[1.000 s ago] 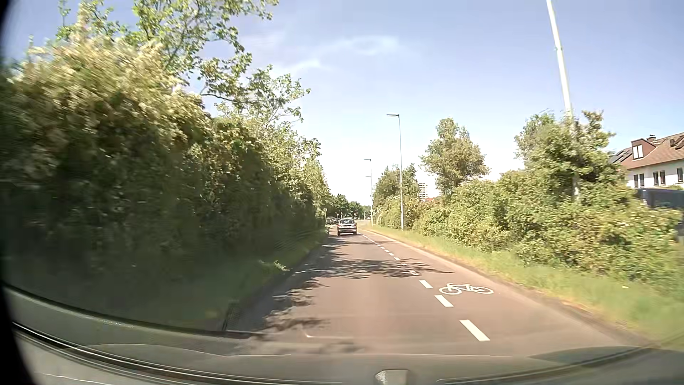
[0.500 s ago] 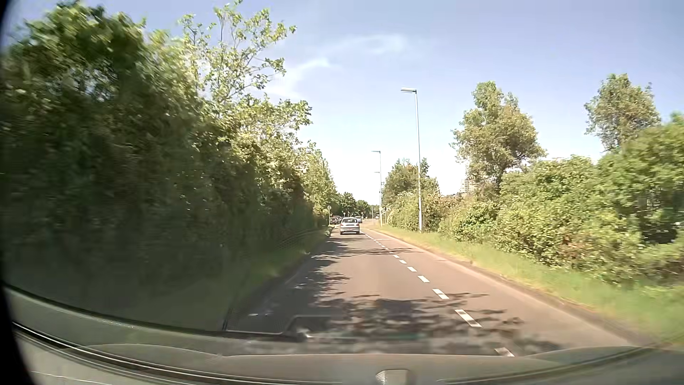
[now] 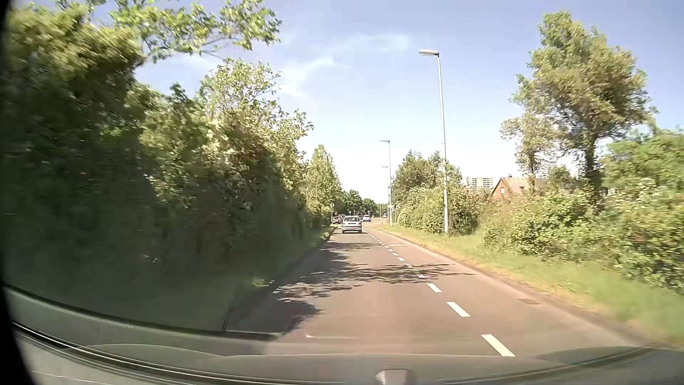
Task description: Follow the waypoints while adhering to traffic rules and regulations
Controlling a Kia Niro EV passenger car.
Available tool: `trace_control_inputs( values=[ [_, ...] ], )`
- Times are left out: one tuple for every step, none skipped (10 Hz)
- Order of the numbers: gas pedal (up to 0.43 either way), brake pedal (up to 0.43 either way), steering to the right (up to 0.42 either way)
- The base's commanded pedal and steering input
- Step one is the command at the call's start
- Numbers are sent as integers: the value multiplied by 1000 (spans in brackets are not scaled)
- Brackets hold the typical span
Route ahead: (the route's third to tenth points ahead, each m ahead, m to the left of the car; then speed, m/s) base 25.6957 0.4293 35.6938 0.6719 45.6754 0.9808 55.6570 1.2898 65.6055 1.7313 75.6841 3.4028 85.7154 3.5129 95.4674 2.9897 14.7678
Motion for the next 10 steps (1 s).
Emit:
trace_control_inputs(
  values=[
    [0, 30, -9],
    [0, 30, -8],
    [0, 30, -7],
    [0, 30, -7],
    [0, 30, -7],
    [0, 30, -7],
    [0, 30, -7],
    [0, 30, -7],
    [0, 30, -6],
    [0, 30, -7]
  ],
)
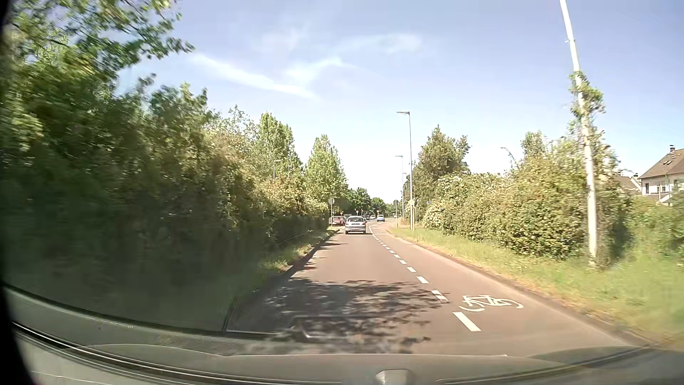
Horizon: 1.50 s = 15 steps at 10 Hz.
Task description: Follow the waypoints while adhering to traffic rules and regulations
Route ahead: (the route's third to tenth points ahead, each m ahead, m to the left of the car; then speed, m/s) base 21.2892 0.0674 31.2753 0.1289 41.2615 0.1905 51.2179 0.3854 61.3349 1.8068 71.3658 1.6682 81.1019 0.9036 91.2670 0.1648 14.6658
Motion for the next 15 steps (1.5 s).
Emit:
trace_control_inputs(
  values=[
    [0, 30, -6],
    [0, 30, -6],
    [0, 30, -7],
    [0, 30, -6],
    [0, 30, -6],
    [0, 30, -6],
    [0, 30, -6],
    [0, 30, -6],
    [0, 30, -6],
    [0, 30, -6],
    [0, 30, -6],
    [0, 30, -5],
    [0, 30, -5],
    [0, 30, -3],
    [0, 30, -2]
  ],
)
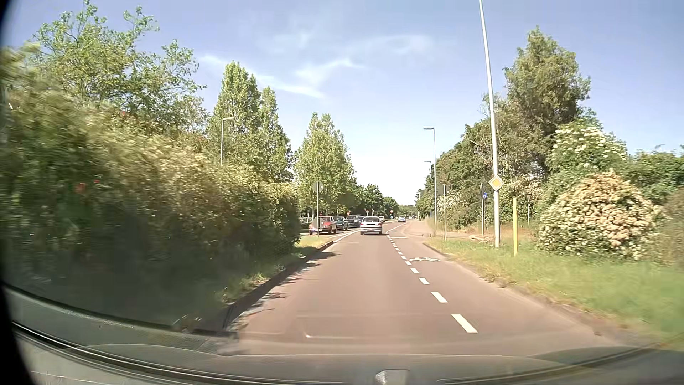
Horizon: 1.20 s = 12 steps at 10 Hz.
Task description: Follow the waypoints while adhering to traffic rules and regulations
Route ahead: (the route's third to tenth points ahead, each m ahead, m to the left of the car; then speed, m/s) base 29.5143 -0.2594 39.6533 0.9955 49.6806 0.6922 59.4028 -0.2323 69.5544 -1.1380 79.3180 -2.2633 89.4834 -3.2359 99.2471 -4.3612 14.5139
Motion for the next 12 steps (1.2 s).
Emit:
trace_control_inputs(
  values=[
    [0, 30, 0],
    [0, 30, 2],
    [0, 30, 4],
    [0, 30, 6],
    [0, 30, 7],
    [0, 30, 7],
    [0, 30, 7],
    [0, 30, 7],
    [0, 30, 7],
    [0, 30, 7],
    [0, 30, 7],
    [0, 30, 7]
  ],
)
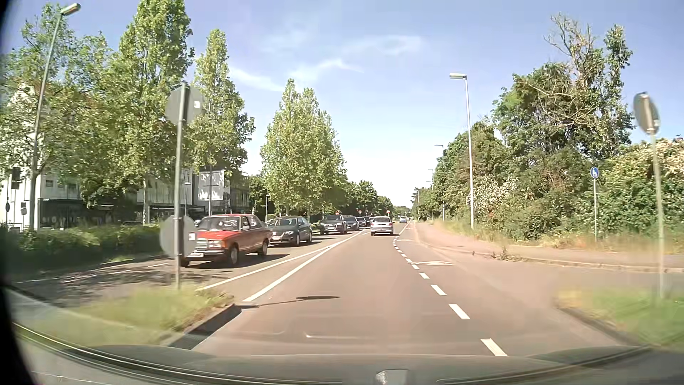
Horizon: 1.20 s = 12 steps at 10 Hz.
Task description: Follow the waypoints while adhering to traffic rules and regulations
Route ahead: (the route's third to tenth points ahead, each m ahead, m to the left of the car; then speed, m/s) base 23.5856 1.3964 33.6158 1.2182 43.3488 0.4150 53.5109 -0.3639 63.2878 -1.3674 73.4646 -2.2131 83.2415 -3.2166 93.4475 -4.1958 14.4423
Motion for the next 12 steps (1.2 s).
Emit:
trace_control_inputs(
  values=[
    [0, 30, 7],
    [0, 30, 7],
    [0, 30, 7],
    [0, 30, 7],
    [0, 30, 8],
    [0, 30, 9],
    [0, 30, 10],
    [0, 30, 12],
    [0, 30, 14],
    [0, 30, 15],
    [0, 30, 16],
    [0, 30, 16]
  ],
)
